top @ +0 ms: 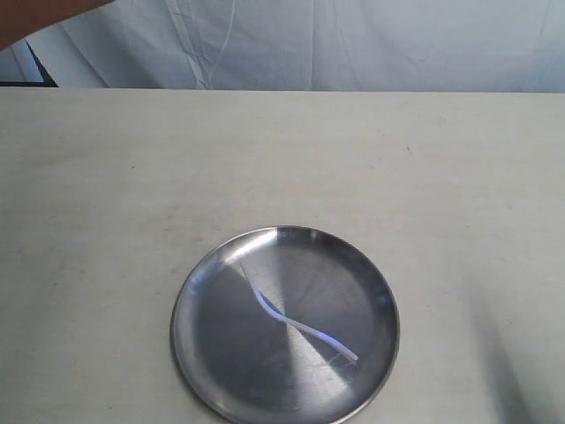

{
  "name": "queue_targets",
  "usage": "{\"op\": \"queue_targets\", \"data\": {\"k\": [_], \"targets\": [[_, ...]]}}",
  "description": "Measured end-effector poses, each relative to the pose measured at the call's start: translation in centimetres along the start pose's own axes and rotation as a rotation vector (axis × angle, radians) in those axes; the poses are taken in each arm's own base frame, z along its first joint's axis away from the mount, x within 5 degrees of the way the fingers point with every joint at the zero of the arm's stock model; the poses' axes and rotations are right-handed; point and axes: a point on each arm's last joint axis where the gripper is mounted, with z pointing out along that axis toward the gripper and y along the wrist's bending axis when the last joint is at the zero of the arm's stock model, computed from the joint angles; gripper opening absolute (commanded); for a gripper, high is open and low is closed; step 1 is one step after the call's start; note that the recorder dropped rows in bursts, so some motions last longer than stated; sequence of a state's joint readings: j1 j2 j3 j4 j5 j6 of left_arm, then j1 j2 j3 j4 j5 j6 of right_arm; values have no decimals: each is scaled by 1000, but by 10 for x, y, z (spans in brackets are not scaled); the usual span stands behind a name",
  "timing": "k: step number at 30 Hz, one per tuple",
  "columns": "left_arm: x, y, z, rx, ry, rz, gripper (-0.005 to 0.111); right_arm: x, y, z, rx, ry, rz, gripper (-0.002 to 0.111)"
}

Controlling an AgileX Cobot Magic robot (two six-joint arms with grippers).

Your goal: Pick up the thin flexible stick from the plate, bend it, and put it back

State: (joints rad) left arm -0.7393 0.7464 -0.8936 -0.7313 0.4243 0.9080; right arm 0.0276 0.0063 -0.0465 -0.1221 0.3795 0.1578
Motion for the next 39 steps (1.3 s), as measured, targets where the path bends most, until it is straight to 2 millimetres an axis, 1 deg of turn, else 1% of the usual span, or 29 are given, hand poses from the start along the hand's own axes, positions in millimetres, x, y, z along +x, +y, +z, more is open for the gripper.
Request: {"op": "queue_targets", "data": {"k": [3,6,9,13,15,17,20,22,24,27,30,32,34,39], "targets": [[19,6,-8,-78,12,-96,0,0,0,0,0,0,0,-1],[43,16,-16,-196,21,-236,0,0,0,0,0,0,0,-1],[72,25,-22,-321,33,-399,0,0,0,0,0,0,0,-1],[103,31,-34,-476,-48,-651,0,0,0,0,0,0,0,-1],[115,29,-42,-540,-133,-784,0,0,0,0,0,0,0,-1],[129,24,-50,-585,-218,-901,0,0,0,0,0,0,0,-1],[147,10,-61,-607,-297,-990,0,0,0,0,0,0,0,-1],[156,3,-65,-603,-341,-1053,0,0,0,0,0,0,0,-1],[164,-2,-69,-599,-397,-1166,0,0,0,0,0,2,0,-1],[171,-5,-71,-573,-485,-1394,0,0,0,0,0,2,0,-1],[173,-6,-70,-540,-524,-1525,0,0,0,0,0,2,0,-1],[172,-7,-69,-522,-530,-1555,0,0,0,0,0,2,0,-1],[172,-7,-69,-513,-521,-1547,0,0,0,0,0,2,0,-1],[171,-9,-68,-518,-461,-1399,0,0,0,0,0,2,0,-1]]}}
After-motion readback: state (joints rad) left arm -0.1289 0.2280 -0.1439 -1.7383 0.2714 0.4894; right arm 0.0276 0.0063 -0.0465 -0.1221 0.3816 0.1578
